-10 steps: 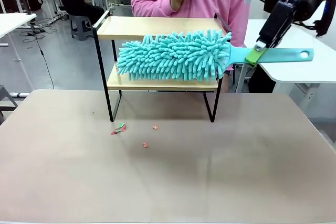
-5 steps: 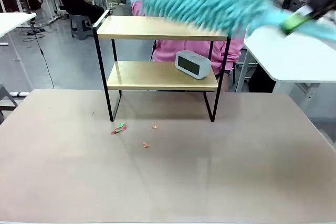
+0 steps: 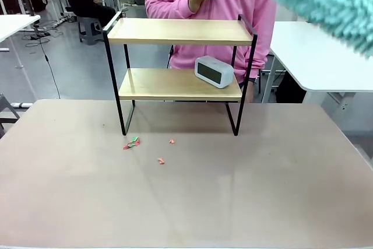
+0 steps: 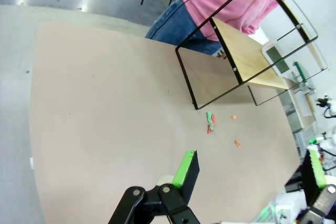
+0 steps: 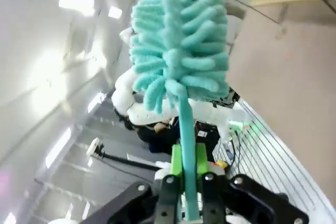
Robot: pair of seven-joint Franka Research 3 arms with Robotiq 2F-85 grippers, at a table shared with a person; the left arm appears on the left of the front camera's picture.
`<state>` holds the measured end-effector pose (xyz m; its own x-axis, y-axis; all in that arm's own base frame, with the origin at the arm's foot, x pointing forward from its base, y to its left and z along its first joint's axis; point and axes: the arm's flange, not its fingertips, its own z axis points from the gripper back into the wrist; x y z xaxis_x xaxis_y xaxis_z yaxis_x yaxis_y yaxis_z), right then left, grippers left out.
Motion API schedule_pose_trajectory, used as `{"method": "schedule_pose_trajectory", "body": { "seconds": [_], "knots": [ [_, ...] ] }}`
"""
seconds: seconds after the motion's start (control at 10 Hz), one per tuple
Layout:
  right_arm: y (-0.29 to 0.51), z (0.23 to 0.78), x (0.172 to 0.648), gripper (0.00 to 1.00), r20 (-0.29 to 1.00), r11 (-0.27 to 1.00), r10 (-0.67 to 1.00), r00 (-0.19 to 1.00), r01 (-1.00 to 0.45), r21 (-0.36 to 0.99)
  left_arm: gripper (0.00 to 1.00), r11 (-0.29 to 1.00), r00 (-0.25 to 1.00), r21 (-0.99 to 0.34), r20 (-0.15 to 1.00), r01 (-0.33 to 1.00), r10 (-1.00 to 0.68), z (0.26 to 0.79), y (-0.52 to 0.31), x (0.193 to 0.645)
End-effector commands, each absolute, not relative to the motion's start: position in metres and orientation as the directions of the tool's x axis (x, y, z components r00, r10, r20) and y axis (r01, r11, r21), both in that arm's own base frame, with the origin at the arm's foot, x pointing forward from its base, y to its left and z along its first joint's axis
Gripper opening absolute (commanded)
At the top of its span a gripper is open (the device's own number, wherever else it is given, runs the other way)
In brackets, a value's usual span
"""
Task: Clean the shelf.
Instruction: Clean the remaining tier of the Shelf with the Duster once objects are removed, then hand the Duster back to the human.
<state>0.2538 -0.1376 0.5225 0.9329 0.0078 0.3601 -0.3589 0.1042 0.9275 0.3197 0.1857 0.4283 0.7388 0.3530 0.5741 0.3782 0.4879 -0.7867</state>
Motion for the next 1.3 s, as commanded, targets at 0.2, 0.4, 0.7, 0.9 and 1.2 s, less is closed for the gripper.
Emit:
{"method": "schedule_pose_trajectory", "body": {
  "seconds": [0.2,0.4,0.7,0.9,1.2],
  "knots": [
    [-0.119,0.478,0.268,0.12,-0.129,0.236,-0.137,0.982,0.159,0.959,1.00,0.484,0.721,-0.779,0.593,0.399,0.359,0.429,0.184,0.320],
    [-0.138,0.458,0.255,0.12,-0.032,0.219,-0.136,0.990,0.062,0.974,1.00,0.484,0.721,-0.779,0.593,0.399,0.359,0.429,0.184,0.320],
    [-0.138,0.458,0.255,0.12,-0.032,0.219,-0.136,0.990,0.062,0.974,1.00,0.484,0.721,-0.779,0.593,0.399,0.359,0.429,0.184,0.320],
    [-0.138,0.458,0.255,0.12,-0.032,0.219,-0.136,0.990,0.062,0.974,1.00,0.484,0.721,-0.779,0.593,0.399,0.359,0.429,0.184,0.320],
    [-0.138,0.458,0.255,0.12,-0.032,0.219,-0.136,0.990,0.062,0.974,1.00,0.484,0.721,-0.779,0.593,0.399,0.359,0.429,0.184,0.320]
  ]
}}
